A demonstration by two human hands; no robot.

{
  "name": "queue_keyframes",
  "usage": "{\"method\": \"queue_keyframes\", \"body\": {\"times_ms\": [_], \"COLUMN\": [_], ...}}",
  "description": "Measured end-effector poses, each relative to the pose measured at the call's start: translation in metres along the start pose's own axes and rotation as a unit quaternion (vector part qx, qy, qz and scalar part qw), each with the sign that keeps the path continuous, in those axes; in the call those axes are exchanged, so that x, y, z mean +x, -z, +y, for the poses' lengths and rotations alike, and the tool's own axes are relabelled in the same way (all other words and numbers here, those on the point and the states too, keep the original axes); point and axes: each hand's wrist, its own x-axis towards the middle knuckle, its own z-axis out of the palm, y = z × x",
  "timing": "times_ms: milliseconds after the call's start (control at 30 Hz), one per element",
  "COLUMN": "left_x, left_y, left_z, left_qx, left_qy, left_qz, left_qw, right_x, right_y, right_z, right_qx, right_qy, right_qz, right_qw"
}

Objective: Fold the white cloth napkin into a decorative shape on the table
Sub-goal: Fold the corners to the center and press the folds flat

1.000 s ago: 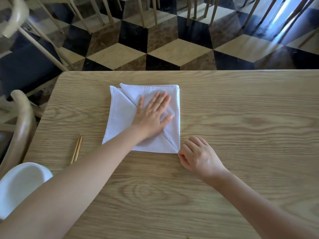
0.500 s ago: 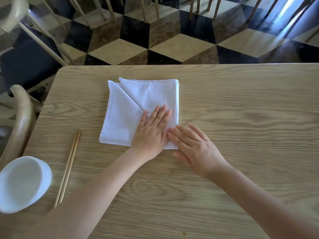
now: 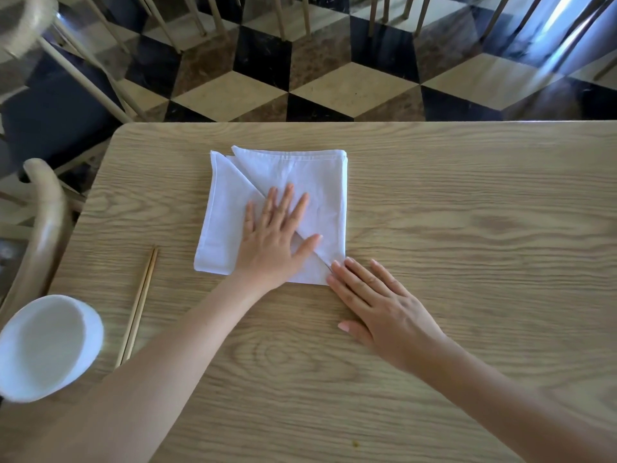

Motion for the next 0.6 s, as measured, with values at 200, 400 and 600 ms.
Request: {"method": "queue_keyframes", "body": {"times_ms": [200, 400, 600], "left_x": [-0.014, -0.017, -0.021], "left_y": [0.000, -0.002, 0.003], "left_z": [-0.016, -0.018, -0.006], "left_qx": [-0.002, 0.001, -0.014], "left_qy": [0.029, 0.030, -0.068], "left_qz": [-0.006, 0.008, 0.016], "left_qw": [1.000, 1.000, 0.997], "right_x": [0.000, 0.000, 0.000], "right_y": [0.002, 0.001, -0.001], "right_z": [0.001, 0.002, 0.001], "right_qx": [0.013, 0.020, 0.017], "right_qy": [-0.001, -0.003, 0.002], "right_qz": [0.002, 0.002, 0.012], "right_qw": [1.000, 1.000, 1.000]}}
